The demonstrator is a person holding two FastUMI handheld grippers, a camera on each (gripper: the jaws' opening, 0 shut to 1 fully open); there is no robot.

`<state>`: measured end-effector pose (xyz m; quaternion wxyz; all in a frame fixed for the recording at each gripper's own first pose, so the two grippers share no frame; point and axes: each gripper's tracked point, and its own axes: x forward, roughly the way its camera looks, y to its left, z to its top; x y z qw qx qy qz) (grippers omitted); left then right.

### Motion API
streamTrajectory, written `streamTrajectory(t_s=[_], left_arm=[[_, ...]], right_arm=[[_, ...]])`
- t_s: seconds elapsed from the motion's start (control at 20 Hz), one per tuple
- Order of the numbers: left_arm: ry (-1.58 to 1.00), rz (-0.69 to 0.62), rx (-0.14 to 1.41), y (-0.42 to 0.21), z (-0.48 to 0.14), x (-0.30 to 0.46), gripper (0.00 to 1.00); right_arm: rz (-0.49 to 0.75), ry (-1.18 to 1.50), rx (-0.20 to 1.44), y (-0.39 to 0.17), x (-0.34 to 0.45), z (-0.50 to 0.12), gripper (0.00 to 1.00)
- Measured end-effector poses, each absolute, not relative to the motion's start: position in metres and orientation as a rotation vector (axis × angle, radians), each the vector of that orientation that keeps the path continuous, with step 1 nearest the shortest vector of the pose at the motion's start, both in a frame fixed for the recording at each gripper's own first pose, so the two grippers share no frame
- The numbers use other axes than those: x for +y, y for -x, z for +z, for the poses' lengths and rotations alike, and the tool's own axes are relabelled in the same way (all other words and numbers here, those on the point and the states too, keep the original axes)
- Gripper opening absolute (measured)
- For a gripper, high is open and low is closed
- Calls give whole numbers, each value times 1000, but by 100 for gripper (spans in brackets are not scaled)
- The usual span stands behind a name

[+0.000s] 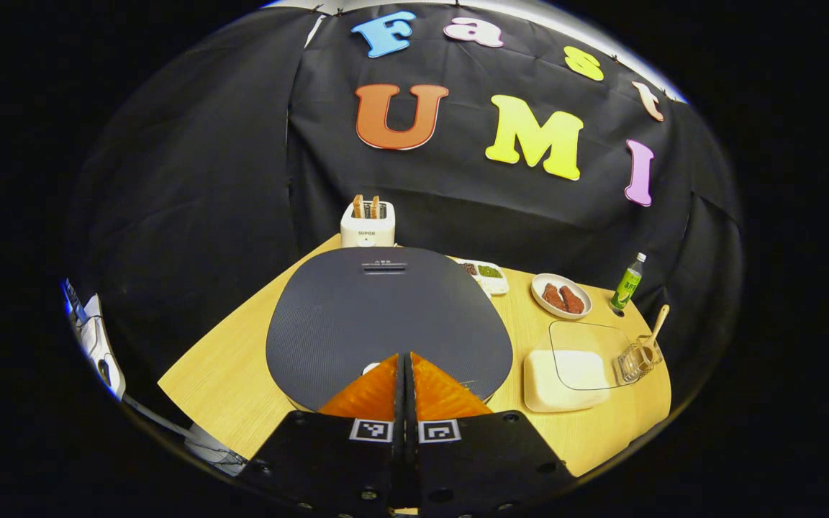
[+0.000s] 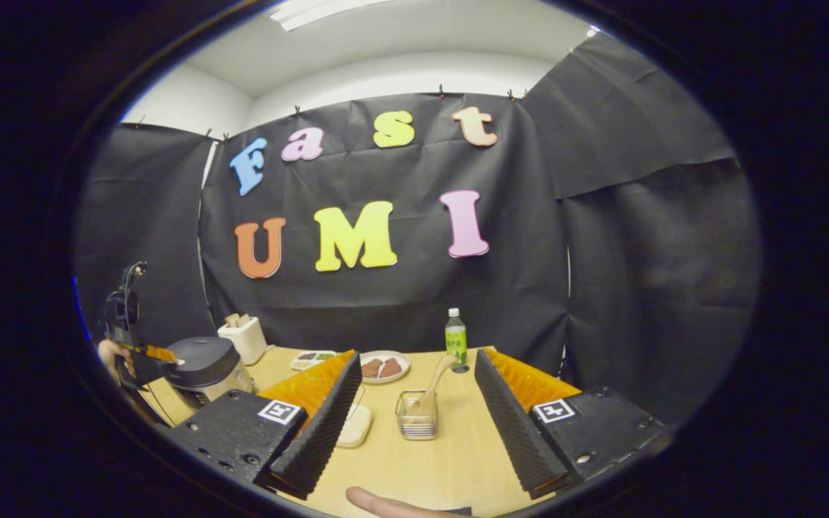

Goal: Close the left gripper, press the button to open the rice cooker; take a wooden spoon from the chopstick holder with the right hand, scoop a spoonful of rice and pour it into the rice cooker, then put the wooden spoon back into the chopstick holder.

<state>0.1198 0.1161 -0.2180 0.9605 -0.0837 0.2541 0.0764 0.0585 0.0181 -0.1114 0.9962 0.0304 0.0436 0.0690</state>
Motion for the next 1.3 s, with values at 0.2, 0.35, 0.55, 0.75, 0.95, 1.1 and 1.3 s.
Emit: streamTrajectory(t_s=[0.2,0.35,0.55,0.75,0.95,1.1,1.3], left_arm=[[182,139,518,-117,-221,114,0],[264,114,524,-116,-218,115,0],[286,107,480,-117,-215,113,0],[282,65,334,-111,-178,97,39],[10,202,164,-83,-126,119,83],[-61,240,70,-51,-93,108,98],[9,177,20,-8,-82,81,96]], right_arm=[[68,15,15,-58,19,-103,100],[106,20,-10,-53,40,-101,100],[129,9,31,-56,49,-109,100],[115,13,76,-62,43,-125,100],[98,-13,120,-74,35,-144,100],[83,-10,142,-87,31,-158,100],[90,-22,186,-114,33,-187,100]])
